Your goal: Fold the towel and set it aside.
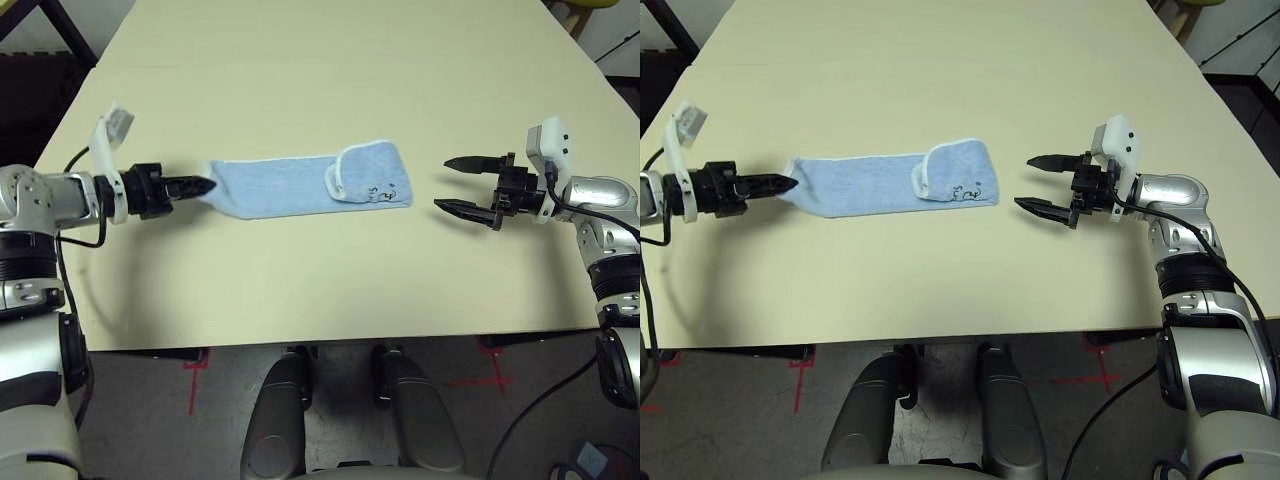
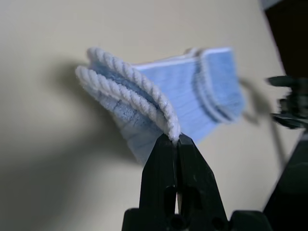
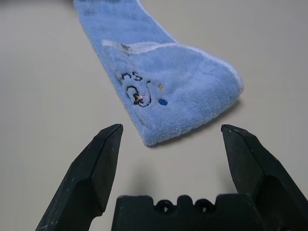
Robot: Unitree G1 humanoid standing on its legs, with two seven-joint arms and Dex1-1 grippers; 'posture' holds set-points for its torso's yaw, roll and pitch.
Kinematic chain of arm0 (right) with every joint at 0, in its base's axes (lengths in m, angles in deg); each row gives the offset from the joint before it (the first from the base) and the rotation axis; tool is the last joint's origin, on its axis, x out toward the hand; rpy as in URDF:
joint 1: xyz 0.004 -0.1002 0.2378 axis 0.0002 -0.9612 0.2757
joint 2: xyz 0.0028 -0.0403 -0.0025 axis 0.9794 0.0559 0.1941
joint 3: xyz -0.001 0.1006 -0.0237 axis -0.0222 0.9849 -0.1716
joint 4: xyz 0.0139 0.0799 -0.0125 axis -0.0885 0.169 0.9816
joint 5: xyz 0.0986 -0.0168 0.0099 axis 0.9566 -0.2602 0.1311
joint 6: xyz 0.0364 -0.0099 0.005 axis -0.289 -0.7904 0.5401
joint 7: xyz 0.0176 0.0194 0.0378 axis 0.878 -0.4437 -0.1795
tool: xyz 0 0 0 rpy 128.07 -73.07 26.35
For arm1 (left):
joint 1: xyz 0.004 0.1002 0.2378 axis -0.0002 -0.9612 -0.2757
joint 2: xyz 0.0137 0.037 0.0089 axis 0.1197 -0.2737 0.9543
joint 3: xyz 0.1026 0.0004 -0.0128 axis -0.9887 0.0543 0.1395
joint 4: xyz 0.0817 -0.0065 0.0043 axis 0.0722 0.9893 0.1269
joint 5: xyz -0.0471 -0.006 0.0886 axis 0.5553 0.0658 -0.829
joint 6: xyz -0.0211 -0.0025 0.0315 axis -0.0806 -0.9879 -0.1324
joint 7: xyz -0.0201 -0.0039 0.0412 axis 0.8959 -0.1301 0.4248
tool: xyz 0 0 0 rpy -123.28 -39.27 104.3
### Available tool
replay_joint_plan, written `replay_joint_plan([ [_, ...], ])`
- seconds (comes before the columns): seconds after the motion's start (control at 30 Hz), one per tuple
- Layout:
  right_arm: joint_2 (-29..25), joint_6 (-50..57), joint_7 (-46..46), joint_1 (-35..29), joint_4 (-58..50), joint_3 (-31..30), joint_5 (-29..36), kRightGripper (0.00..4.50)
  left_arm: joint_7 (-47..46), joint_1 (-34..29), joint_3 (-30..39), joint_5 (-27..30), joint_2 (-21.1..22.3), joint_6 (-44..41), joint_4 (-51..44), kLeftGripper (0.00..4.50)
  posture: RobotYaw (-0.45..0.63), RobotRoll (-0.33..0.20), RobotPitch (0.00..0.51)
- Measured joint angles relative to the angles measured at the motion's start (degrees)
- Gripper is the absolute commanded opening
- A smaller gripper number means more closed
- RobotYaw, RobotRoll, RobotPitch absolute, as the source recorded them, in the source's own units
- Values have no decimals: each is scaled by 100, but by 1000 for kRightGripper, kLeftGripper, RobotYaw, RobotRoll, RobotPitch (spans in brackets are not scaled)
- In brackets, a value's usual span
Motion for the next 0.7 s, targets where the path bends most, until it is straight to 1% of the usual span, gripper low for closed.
replay_joint_plan([
  [0.17,14,-1,1,9,0,-14,-2,4432,-119,340,128,267,-548,-377,-441,0,21,0,219],
  [0.27,16,-3,-2,16,0,-16,-4,4432,-232,496,146,329,-856,-464,-495,0,22,0,218],
  [0.4,23,-8,-11,34,2,-18,-11,4432,-410,762,156,363,-1388,-475,-510,0,23,0,215],
  [0.53,22,-27,-36,57,24,-20,-26,4432,-630,1005,169,376,-2027,-429,-508,0,25,0,213],
  [0.7,-28,-112,-80,68,243,-12,-54,4432,-854,1034,146,330,-2414,-185,-399,0,28,0,210],
])
